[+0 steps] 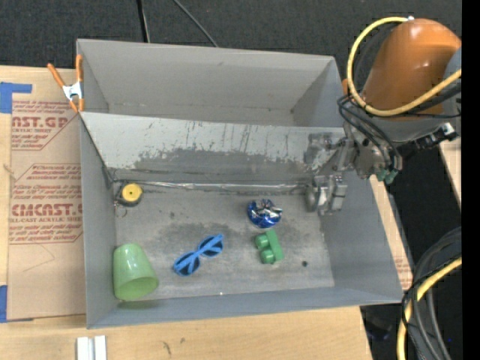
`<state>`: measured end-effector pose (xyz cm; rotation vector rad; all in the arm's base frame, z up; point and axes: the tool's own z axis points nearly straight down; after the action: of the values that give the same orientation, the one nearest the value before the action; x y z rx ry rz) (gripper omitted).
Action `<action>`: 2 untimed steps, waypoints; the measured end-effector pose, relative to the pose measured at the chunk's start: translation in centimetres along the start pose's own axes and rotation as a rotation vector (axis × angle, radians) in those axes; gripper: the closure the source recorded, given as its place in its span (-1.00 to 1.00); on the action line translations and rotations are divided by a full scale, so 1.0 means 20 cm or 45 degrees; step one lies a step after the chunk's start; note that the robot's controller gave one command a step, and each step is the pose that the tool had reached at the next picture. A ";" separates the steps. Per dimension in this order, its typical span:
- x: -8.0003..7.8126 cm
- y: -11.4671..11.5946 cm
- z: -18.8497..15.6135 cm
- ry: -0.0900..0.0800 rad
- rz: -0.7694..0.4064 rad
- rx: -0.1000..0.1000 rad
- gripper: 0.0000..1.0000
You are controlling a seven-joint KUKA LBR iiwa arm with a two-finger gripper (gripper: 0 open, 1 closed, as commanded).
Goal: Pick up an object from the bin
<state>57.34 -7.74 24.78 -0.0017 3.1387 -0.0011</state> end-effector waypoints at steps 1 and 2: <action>0.09 0.20 0.62 0.012 0.028 -0.004 -1.00; 0.03 0.22 0.86 -0.012 -0.461 0.000 -1.00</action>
Offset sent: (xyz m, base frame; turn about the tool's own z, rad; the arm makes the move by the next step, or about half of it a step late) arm -0.0159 0.0381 -0.1186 0.0253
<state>56.80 -3.44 7.53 -0.5649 3.0783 -0.0023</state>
